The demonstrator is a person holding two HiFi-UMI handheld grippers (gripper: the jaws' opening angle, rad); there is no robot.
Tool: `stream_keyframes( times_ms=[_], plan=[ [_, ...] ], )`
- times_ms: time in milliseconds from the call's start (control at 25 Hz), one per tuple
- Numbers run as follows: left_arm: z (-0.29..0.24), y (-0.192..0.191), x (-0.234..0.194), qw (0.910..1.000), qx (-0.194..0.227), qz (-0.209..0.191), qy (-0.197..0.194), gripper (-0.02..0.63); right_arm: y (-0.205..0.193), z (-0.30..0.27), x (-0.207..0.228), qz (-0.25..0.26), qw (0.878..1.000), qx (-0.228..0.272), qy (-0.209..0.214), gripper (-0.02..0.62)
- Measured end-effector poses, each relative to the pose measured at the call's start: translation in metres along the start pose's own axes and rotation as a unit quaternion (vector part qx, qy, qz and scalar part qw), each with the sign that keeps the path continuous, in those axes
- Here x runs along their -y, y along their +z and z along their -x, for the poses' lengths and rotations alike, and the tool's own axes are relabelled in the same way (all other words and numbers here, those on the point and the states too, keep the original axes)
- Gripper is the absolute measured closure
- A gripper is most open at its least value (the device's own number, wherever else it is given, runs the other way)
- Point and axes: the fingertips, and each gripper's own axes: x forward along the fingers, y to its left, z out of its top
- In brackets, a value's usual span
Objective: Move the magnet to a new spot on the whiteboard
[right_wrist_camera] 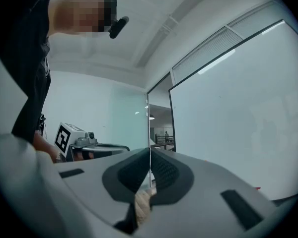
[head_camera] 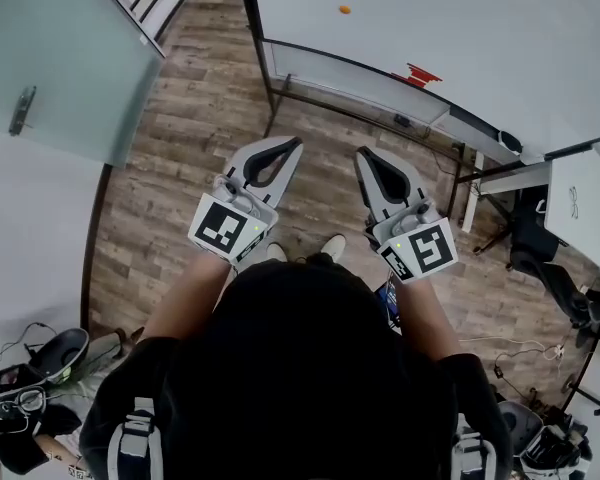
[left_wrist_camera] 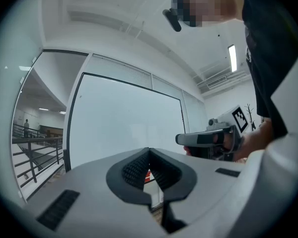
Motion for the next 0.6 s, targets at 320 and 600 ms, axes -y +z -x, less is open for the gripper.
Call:
stream_keyframes(
  times_ms=[320, 600],
  plan=[
    [-0.012, 0.001, 0.007, 1.0, -0.003, 0.001, 0.0, 0.604, -0.003, 0.004, 0.011, 0.0, 1.0, -0.008, 0.006, 0.592],
    [-0.036, -0.002, 0.014, 0.9999, -0.005, 0.002, 0.01, 0.604, -0.007, 0.01, 0.039, -0.001, 1.0, -0.009, 0.008, 0.592]
  ],
)
